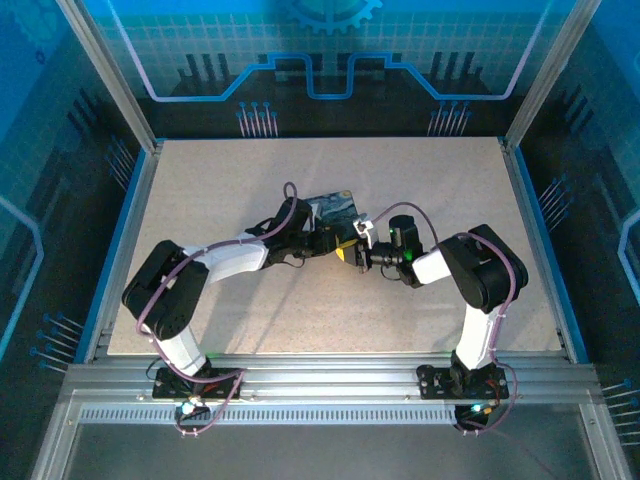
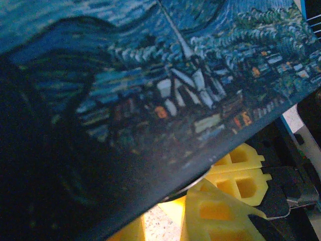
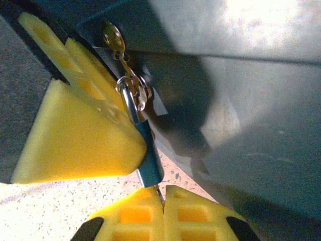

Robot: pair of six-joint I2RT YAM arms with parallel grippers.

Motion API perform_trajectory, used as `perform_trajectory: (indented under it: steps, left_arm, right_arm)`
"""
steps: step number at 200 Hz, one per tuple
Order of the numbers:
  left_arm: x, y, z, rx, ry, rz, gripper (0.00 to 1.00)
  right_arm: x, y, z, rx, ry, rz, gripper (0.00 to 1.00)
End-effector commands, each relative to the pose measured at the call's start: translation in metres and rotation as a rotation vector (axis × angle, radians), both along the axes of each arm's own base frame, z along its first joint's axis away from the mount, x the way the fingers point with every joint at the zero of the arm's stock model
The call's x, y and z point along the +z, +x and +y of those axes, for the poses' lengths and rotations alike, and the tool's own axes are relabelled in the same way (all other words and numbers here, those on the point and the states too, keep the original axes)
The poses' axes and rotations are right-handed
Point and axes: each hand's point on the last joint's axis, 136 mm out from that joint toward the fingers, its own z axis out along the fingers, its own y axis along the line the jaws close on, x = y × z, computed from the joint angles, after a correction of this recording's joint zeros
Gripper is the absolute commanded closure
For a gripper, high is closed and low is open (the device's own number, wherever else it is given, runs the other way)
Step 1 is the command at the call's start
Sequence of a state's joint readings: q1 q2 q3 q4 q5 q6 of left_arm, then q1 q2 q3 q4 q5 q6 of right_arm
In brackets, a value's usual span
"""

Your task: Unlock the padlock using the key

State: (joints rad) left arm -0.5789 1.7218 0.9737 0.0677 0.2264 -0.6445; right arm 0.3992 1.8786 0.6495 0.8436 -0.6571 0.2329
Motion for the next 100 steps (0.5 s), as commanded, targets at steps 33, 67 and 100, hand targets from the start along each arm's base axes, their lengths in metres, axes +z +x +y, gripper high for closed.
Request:
perform_trajectory:
  steps: [33,67,100]
  left_arm:
    - [-0.024,-0.050,-0.037,-0.201,-0.066,0.111,0.79]
    - [-0.021,-0.037,-0.036,-0.165,-0.095,0.085,0.74]
    - [-0.014,-0.032,-0.028,-0.129,-0.109,0.060,0.64]
  right_arm:
    - [0.041,0.024,0.011,-0.056,0.040,-0.146,1.00]
    - [0.010,0.013,0.002,-0.088,-0.015,-0.029,1.00]
    - [-0.013,0.003,-0.007,-0.113,-0.066,0.064,1.00]
